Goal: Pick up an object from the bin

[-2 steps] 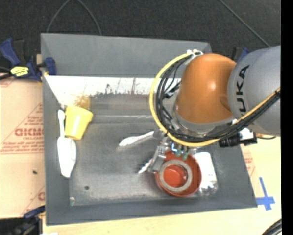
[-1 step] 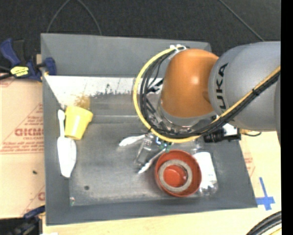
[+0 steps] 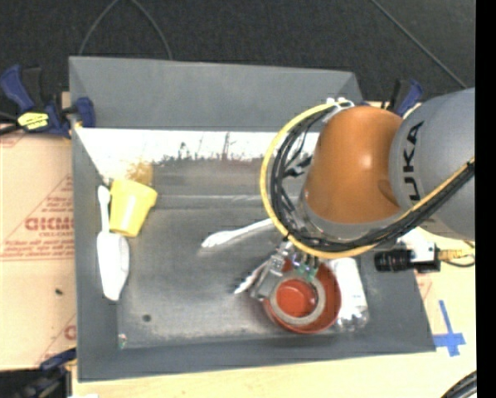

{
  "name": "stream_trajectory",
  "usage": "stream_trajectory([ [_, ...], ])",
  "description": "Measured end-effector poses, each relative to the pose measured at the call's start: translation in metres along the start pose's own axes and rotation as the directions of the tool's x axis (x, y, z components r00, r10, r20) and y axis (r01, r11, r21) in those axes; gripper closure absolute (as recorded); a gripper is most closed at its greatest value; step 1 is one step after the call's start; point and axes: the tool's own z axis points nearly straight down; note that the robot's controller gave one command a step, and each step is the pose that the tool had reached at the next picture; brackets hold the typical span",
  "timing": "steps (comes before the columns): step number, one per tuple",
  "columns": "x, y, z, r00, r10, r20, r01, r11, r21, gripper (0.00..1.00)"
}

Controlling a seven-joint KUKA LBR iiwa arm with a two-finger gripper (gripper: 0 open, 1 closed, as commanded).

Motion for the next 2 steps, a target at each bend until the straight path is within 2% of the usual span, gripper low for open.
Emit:
stream_trajectory([
  [1,-0.011,0.039,-0.066,0.995,-0.099,0.017,0.100,0.995,-0.015,0.00],
  [2,-0.012,0.002,-0.163,1.000,0.016,-0.003,-0.016,1.000,0.002,0.00],
])
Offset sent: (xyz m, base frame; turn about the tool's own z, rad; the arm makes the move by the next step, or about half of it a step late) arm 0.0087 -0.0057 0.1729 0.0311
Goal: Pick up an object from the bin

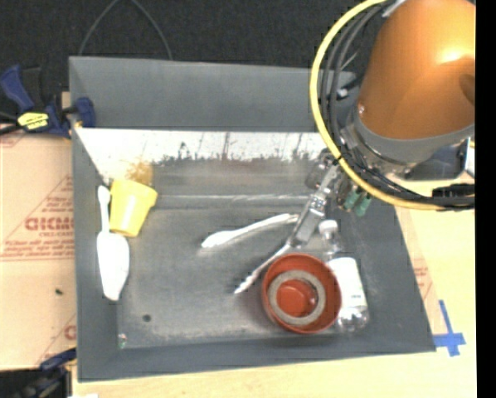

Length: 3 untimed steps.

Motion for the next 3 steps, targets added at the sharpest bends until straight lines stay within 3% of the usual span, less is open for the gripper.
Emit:
stream_trajectory([
  [1,-0.016,0.038,0.084,1.000,0.000,0.010,0.000,1.000,-0.010,0.00],
  [2,0.007,0.028,0.037,1.000,0.020,0.014,-0.020,1.000,-0.008,0.00],
  [3,0.005,0.035,0.094,0.999,0.040,0.017,-0.040,0.999,-0.013,0.00],
])
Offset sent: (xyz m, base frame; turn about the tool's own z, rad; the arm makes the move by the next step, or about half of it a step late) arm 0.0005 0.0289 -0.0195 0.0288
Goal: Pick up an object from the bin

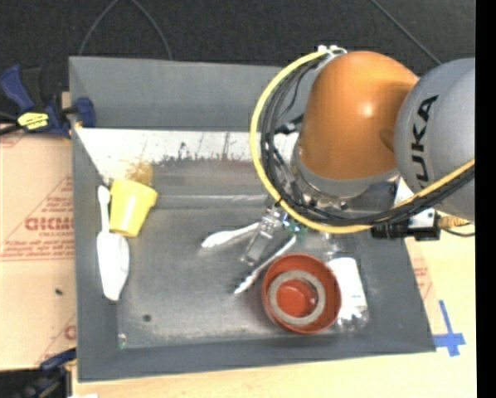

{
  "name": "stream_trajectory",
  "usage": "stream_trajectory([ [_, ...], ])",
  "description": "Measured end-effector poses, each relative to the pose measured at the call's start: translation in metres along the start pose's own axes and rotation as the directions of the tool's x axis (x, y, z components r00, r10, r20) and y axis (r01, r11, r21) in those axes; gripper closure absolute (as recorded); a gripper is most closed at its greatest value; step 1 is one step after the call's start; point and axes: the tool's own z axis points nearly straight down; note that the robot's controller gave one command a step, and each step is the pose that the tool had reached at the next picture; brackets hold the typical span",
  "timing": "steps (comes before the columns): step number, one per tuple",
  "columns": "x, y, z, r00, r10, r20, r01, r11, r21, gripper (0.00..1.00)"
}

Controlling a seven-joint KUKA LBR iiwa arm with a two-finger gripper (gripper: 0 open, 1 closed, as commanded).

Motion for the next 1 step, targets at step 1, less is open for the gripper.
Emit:
stream_trajectory([
  [1,0.0109,-0.0047,-0.0235,1.000,0.013,0.001,-0.013,1.000,0.001,0.00],
])
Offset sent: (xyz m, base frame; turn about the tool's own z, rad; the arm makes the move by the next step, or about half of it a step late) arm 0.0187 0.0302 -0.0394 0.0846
